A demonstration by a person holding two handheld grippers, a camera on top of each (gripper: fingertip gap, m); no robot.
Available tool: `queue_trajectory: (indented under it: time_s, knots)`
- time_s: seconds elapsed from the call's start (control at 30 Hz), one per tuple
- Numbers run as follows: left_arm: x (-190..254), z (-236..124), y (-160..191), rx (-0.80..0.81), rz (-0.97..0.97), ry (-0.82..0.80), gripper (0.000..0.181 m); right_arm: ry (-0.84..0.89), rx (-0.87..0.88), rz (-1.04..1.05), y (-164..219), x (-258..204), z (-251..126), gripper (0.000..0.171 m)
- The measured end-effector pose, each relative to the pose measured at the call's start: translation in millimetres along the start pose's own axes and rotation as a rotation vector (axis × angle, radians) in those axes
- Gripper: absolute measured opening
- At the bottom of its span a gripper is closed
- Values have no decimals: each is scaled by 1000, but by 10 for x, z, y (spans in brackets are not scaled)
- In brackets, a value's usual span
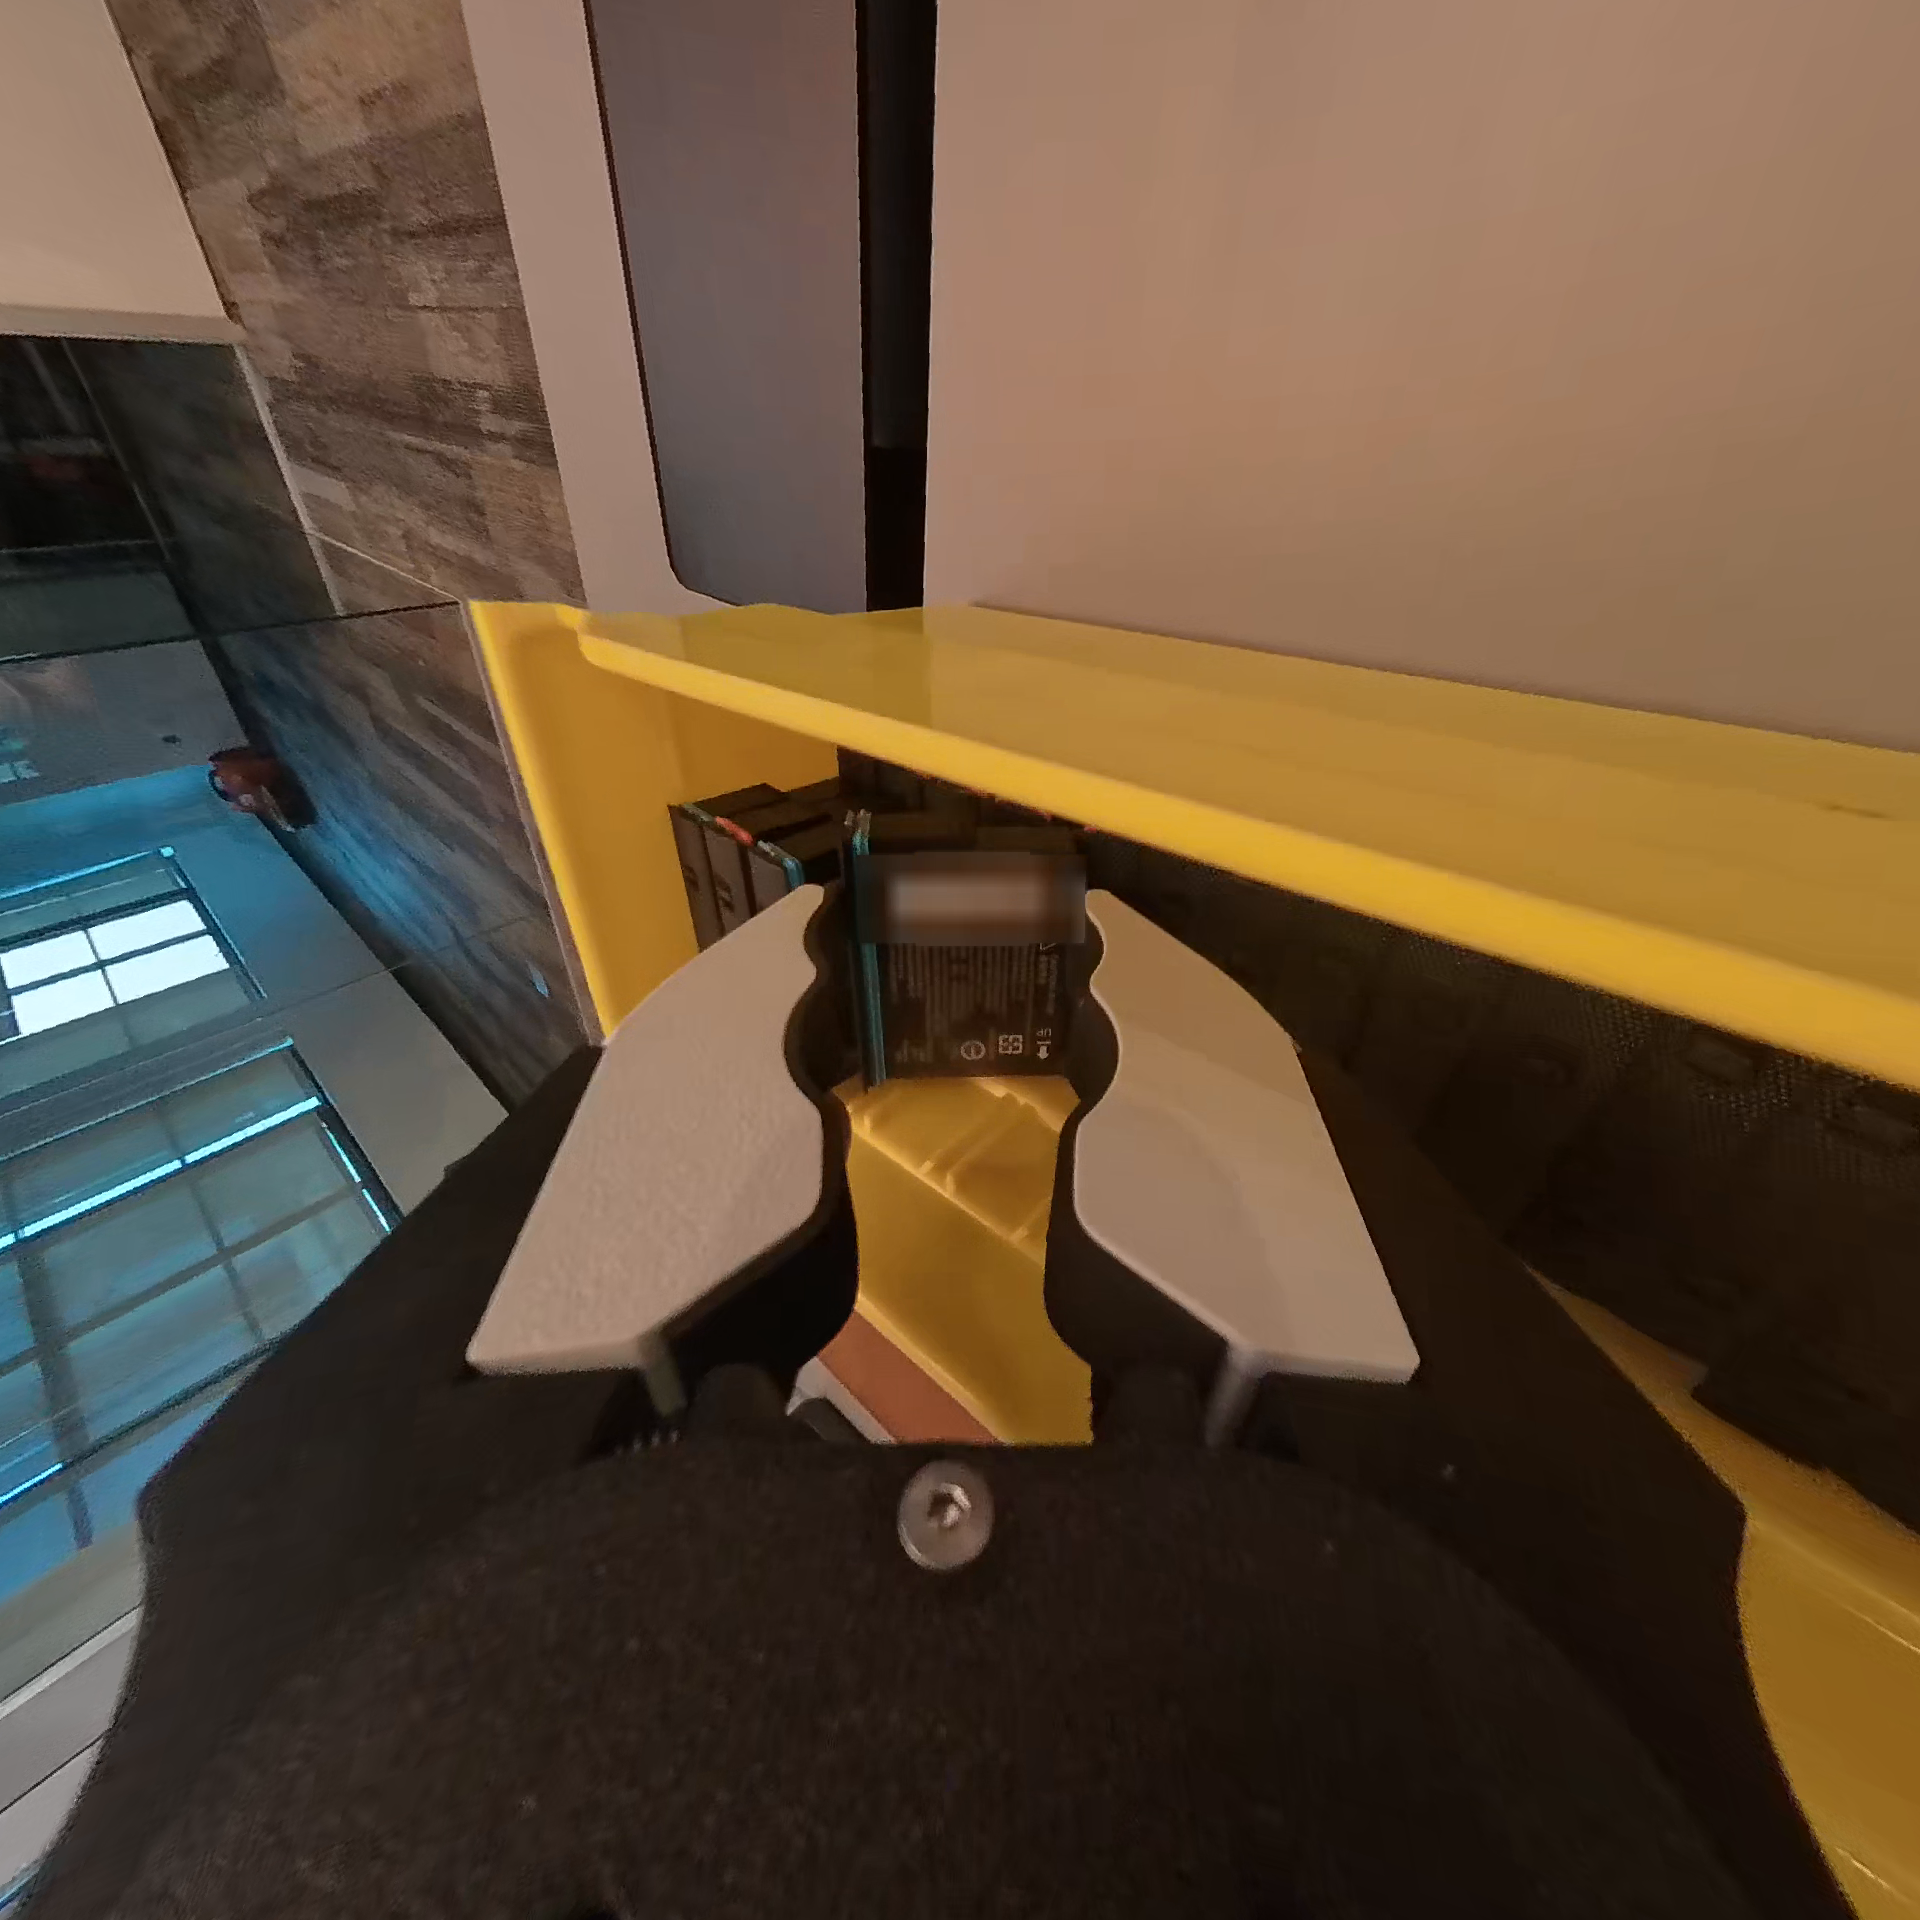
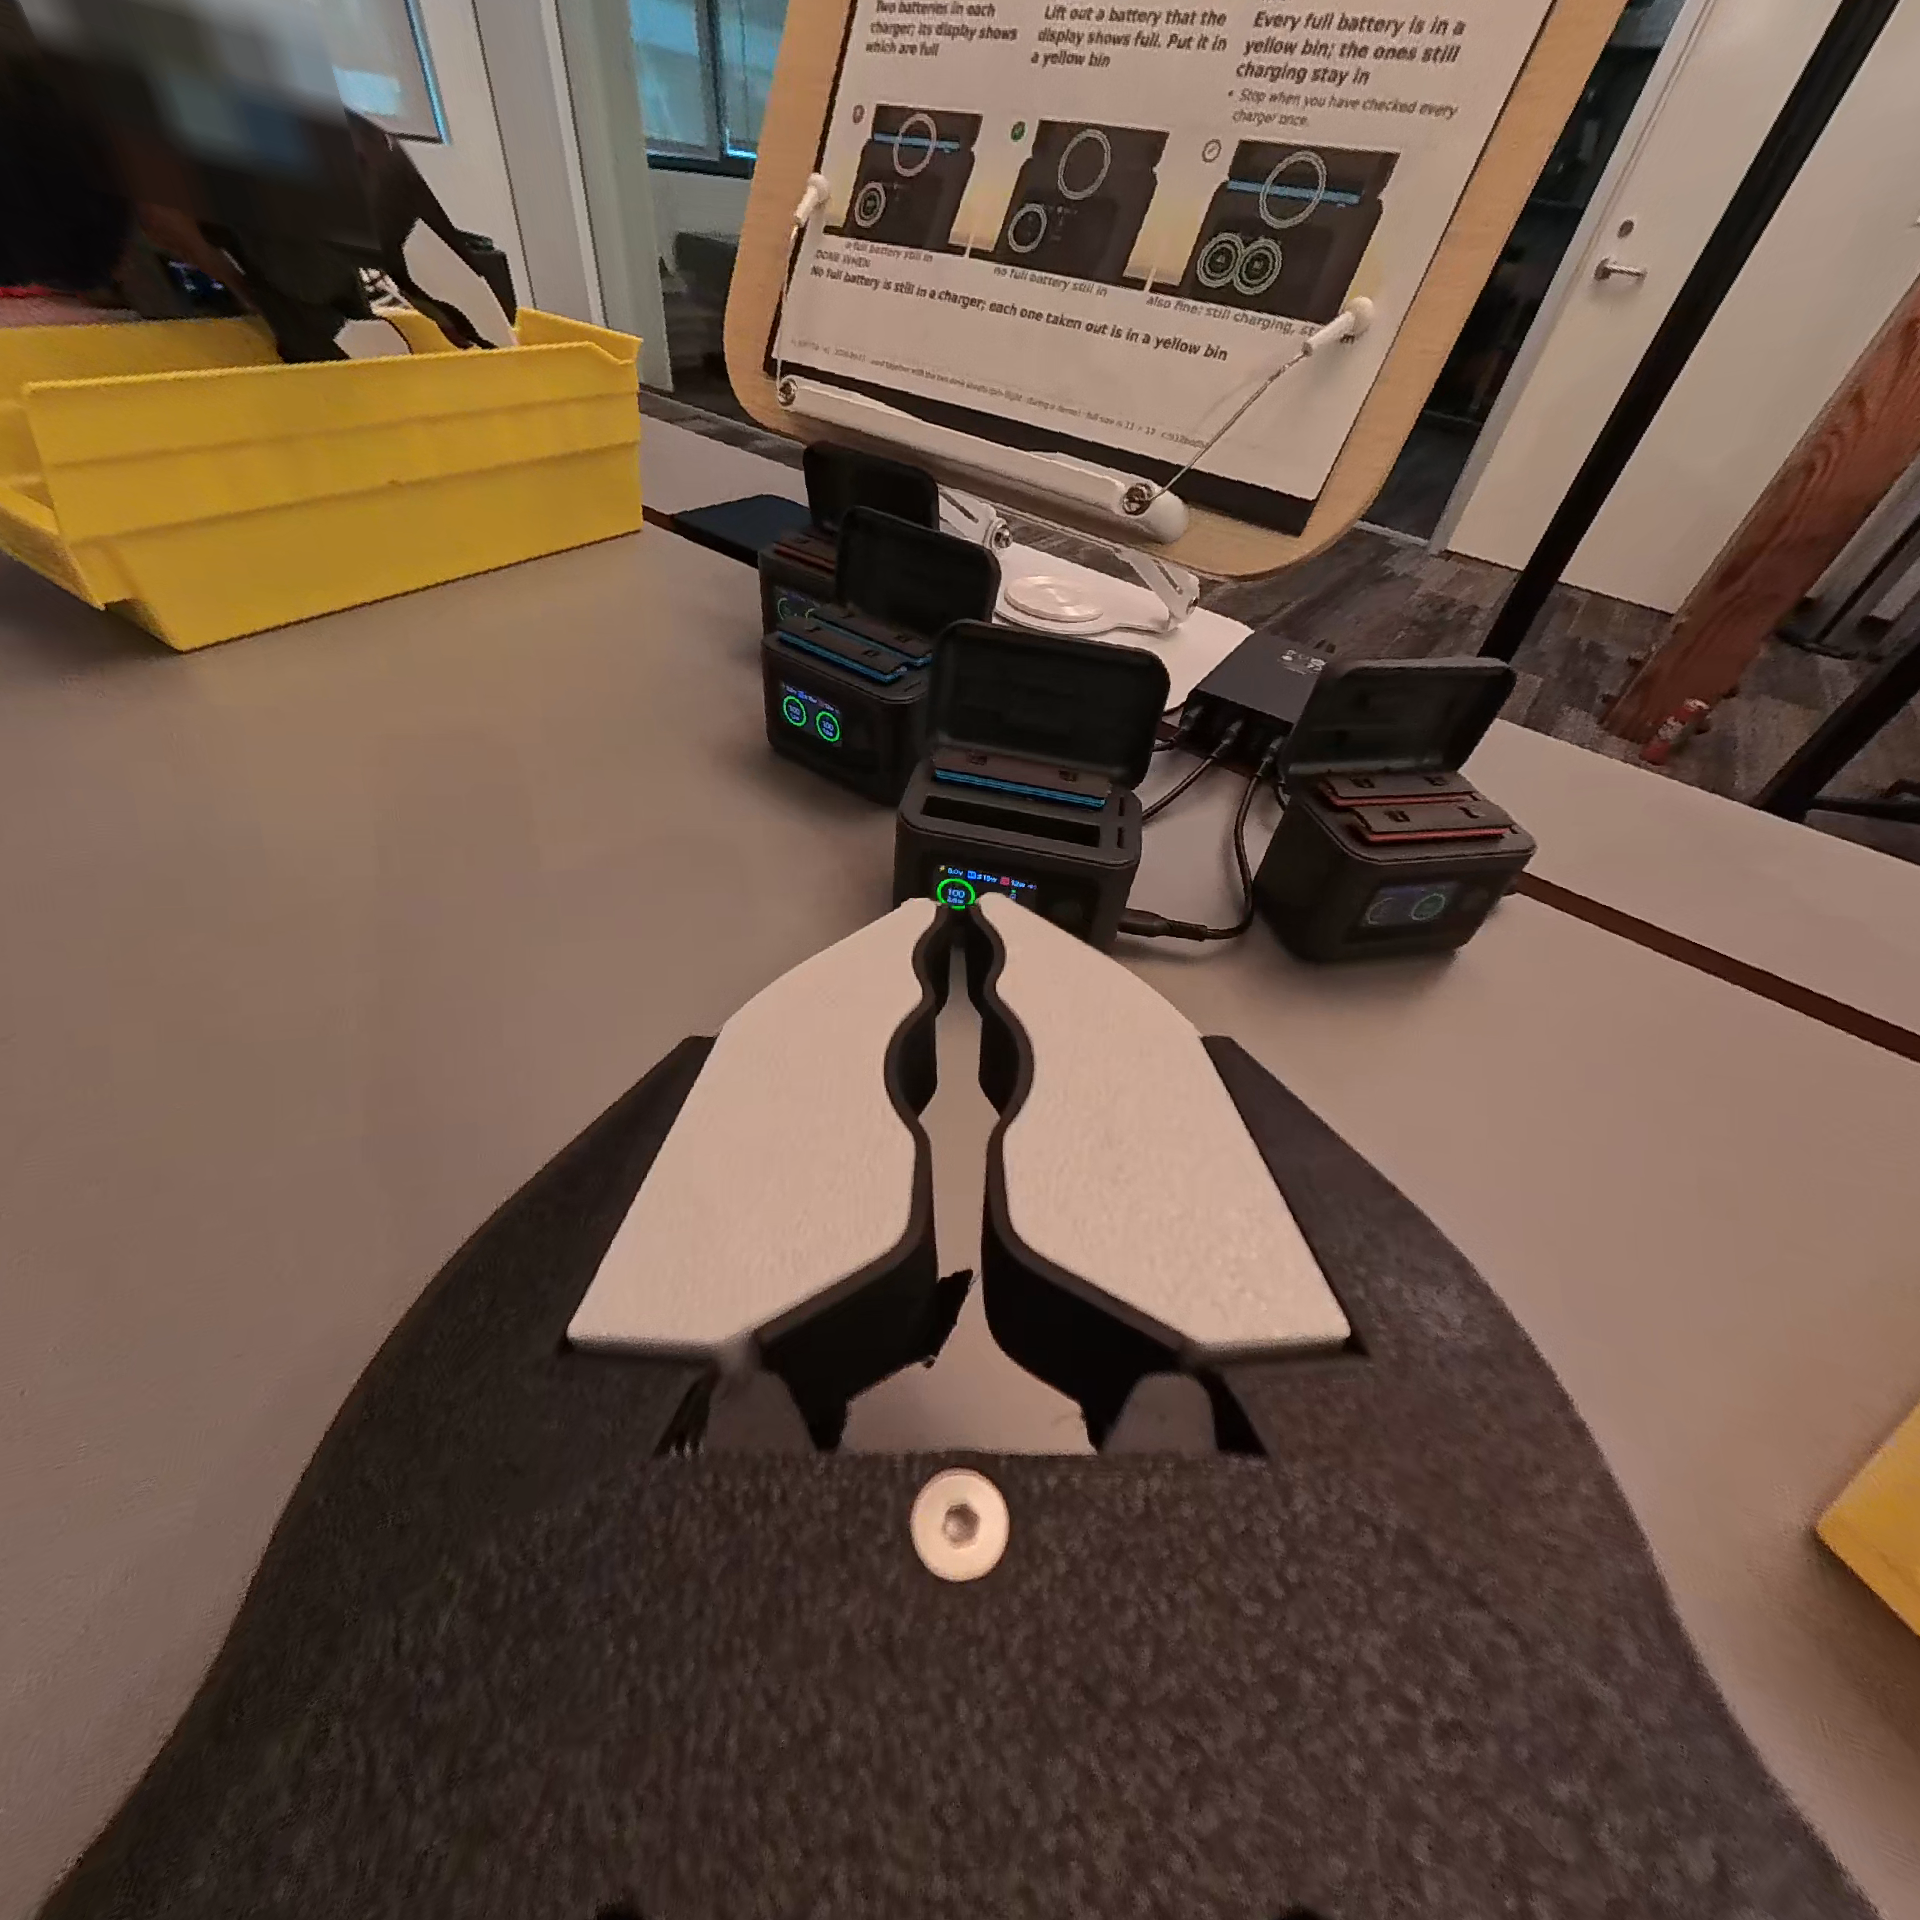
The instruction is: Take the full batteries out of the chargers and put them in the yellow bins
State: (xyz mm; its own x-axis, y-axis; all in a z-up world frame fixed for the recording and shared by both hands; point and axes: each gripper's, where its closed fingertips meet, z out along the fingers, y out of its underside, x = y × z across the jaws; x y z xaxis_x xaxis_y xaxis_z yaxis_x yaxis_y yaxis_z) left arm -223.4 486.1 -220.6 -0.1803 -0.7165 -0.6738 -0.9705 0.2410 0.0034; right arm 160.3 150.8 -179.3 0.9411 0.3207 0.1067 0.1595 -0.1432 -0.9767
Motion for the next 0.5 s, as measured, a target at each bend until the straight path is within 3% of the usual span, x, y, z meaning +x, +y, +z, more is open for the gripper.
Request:
queue_trajectory:
  time_s: [0.27, 0.5]
  knots:
    - [-73, -215, 24, 62, -12, -106, 41, -6, 11, 0, -19, -11, -8, 2]
    - [-284, -1074, -395, 227, -48, -377, 41, -40, 38, 3, -87, -102, -19, 7]
